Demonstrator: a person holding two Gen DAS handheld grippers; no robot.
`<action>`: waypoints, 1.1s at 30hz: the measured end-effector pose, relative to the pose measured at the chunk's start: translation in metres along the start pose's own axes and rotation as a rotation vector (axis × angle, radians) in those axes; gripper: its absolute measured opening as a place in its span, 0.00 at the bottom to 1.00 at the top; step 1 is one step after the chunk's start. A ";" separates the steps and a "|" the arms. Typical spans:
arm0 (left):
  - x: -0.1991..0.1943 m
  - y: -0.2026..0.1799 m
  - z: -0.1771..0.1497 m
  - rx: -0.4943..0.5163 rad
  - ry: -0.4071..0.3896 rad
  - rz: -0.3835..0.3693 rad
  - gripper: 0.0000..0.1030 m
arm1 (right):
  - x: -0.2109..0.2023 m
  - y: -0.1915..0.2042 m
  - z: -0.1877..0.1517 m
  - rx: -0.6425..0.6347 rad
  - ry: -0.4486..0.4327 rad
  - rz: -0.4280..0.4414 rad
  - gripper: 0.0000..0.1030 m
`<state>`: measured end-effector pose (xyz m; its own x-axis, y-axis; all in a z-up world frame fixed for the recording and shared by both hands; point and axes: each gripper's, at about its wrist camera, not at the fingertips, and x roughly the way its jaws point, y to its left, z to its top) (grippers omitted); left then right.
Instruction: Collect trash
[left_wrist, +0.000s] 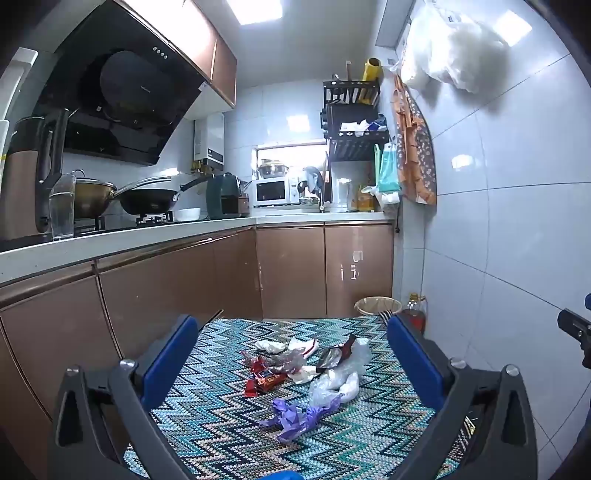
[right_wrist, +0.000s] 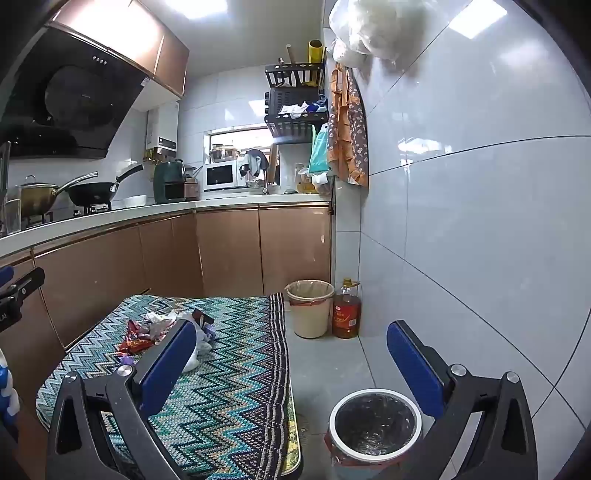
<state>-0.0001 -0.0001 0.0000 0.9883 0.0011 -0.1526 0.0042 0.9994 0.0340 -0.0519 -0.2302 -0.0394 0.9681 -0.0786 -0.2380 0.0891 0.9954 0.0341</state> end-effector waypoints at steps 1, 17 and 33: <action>0.000 0.000 0.000 0.004 0.001 -0.003 1.00 | 0.000 0.000 0.000 -0.006 0.002 -0.002 1.00; 0.001 0.009 0.004 -0.017 -0.008 0.018 1.00 | 0.001 -0.004 0.000 0.019 0.012 -0.005 1.00; 0.012 0.007 0.002 -0.015 0.034 -0.009 1.00 | 0.009 0.003 0.000 0.011 0.026 0.008 1.00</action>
<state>0.0124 0.0071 0.0008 0.9825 -0.0072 -0.1860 0.0106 0.9998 0.0172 -0.0428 -0.2282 -0.0416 0.9625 -0.0685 -0.2625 0.0836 0.9954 0.0465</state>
